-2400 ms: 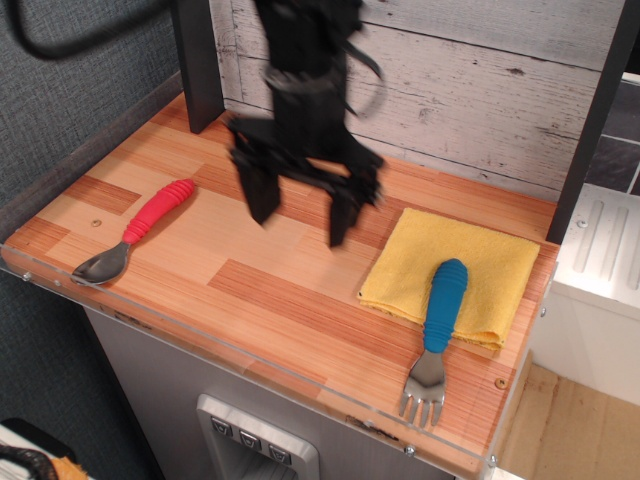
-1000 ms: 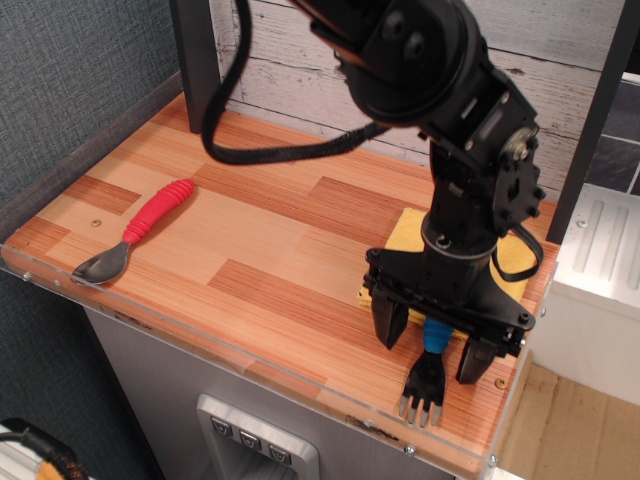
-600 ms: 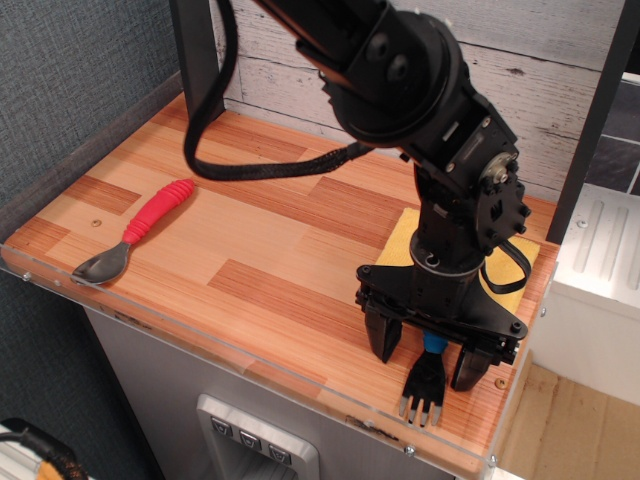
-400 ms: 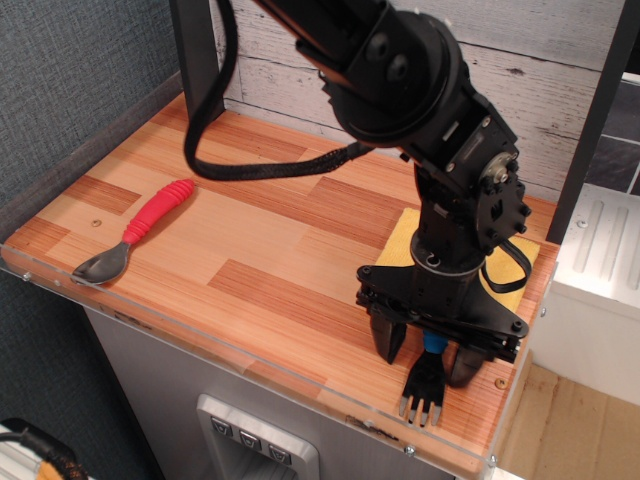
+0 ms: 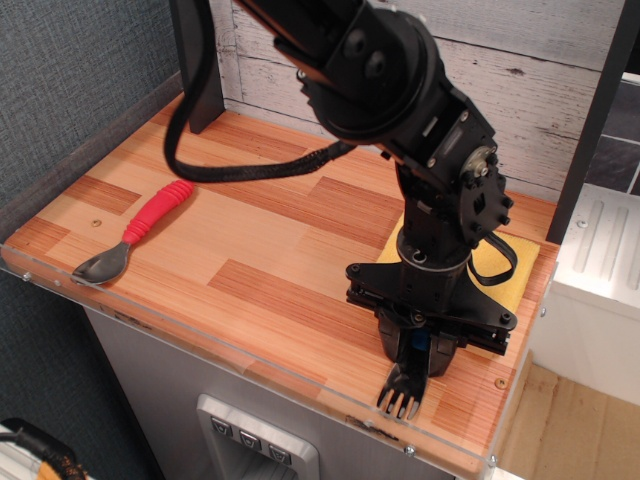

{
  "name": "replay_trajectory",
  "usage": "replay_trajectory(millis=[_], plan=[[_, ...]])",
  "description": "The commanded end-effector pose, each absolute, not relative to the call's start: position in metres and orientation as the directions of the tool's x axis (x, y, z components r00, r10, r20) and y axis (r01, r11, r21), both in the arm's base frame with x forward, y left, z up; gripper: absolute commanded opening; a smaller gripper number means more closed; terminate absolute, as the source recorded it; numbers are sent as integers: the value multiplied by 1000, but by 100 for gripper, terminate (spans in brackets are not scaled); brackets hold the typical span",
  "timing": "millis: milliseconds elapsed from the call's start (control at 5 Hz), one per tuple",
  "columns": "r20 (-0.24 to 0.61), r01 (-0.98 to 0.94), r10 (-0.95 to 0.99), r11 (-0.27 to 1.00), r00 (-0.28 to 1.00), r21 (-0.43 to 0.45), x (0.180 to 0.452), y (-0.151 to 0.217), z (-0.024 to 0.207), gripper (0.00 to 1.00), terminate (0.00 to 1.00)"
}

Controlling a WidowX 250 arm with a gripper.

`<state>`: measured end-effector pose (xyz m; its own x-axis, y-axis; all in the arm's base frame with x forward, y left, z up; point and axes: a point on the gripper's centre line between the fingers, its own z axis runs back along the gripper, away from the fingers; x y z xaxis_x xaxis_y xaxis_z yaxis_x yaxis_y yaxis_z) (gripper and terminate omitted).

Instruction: Move the fork to the right of the spoon.

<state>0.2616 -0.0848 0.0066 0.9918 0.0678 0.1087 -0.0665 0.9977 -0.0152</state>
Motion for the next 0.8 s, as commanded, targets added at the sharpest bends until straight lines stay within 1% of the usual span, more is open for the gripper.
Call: replay_trajectory(millis=[0, 200, 400, 600], plan=[[217, -88, 96, 995, 971, -50, 260, -71, 47, 0, 0], [290, -95, 97, 995, 952, -23, 254, -63, 66, 0, 0], [341, -147, 140, 989, 929, -7, 247, -47, 84, 0, 0], [328, -284, 269, 959, 905, -3, 250, -22, 92, 0, 0]])
